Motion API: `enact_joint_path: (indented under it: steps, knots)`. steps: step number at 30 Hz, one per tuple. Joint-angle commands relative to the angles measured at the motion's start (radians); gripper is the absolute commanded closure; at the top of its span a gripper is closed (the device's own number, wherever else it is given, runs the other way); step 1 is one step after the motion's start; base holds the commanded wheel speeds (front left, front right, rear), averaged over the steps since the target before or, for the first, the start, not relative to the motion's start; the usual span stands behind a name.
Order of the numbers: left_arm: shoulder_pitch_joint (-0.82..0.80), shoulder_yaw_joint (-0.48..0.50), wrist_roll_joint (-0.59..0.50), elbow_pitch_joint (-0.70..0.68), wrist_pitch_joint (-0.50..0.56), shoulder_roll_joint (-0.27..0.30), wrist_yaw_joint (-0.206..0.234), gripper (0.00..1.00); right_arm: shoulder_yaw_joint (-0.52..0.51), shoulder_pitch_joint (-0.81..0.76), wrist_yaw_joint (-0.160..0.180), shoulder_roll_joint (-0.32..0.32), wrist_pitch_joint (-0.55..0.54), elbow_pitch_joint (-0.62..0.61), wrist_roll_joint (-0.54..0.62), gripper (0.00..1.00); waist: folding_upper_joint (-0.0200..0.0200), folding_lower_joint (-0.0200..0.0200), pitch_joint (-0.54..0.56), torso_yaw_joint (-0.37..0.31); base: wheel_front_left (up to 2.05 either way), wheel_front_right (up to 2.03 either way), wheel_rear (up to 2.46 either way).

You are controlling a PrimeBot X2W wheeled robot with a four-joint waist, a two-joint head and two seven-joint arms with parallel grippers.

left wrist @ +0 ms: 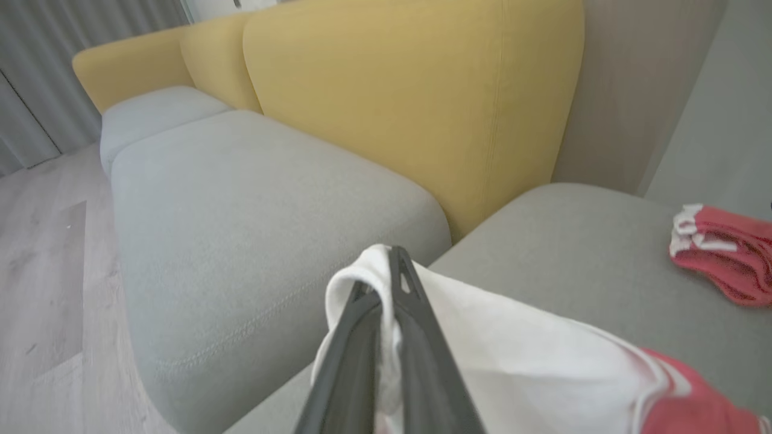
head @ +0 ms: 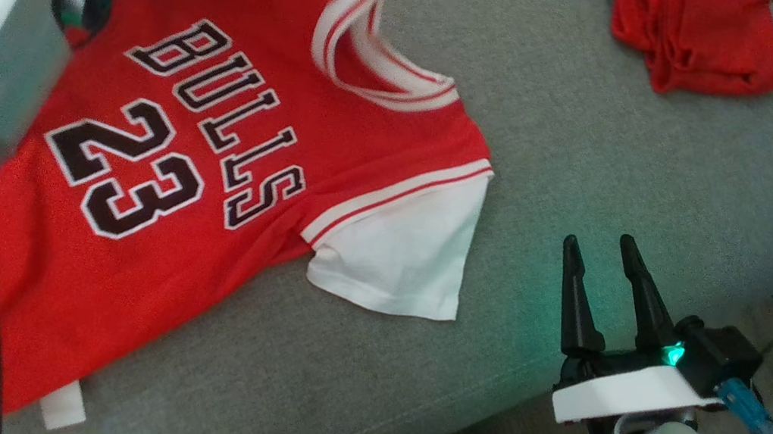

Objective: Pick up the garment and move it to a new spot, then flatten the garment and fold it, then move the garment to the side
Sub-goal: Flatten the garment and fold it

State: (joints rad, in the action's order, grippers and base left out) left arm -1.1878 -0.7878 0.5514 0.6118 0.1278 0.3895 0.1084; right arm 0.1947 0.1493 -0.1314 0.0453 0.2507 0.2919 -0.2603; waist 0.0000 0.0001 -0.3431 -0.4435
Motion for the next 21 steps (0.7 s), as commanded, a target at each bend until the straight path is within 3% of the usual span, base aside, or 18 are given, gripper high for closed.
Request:
enact_joint_path:
  steps: [1, 2, 3, 4, 10, 16, 21]
  knots:
    - [-0.076, 0.047, -0.01, 0.001, -0.043, 0.011, -0.003, 1.0, 0.026, -0.004, 0.001, 0.005, 0.011, -0.025, -0.007, 0.0, 0.0, -0.0001, -0.014, -0.018, 0.0, 0.0, 0.0]
    - [-0.087, 0.047, -0.014, 0.025, -0.076, 0.001, -0.008, 1.0, 0.027, -0.004, 0.001, 0.005, 0.011, -0.025, -0.009, 0.0, 0.0, -0.0001, -0.015, -0.019, 0.0, 0.0, 0.0]
    - [-0.095, 0.051, -0.018, 0.047, -0.111, -0.009, -0.007, 0.88, 0.026, -0.003, 0.001, 0.005, 0.011, -0.025, -0.011, 0.0, 0.0, -0.0001, -0.016, -0.019, 0.0, 0.0, 0.0]
    - [-0.101, 0.055, -0.015, 0.098, -0.155, -0.028, -0.012, 0.0, 0.023, -0.001, 0.001, 0.005, 0.011, -0.023, -0.01, 0.0, 0.0, -0.0001, -0.014, -0.015, 0.0, 0.0, 0.0]
    - [-0.075, 0.05, 0.011, 0.218, -0.18, -0.056, -0.041, 0.0, 0.002, 0.0, 0.001, 0.005, 0.011, -0.015, 0.019, 0.0, 0.0, -0.0001, 0.015, 0.032, 0.0, 0.0, 0.0]
    - [0.007, 0.061, 0.054, 0.219, -0.192, -0.063, -0.05, 0.0, -0.032, -0.016, 0.001, 0.005, 0.011, -0.017, 0.055, 0.0, 0.0, -0.0001, 0.059, 0.111, 0.0, 0.0, 0.0]
    - [0.175, 0.106, 0.133, 0.127, -0.203, -0.058, -0.008, 0.0, -0.07, -0.049, 0.001, 0.005, 0.011, -0.021, 0.084, 0.0, 0.0, -0.0001, 0.111, 0.189, 0.0, 0.0, 0.0]
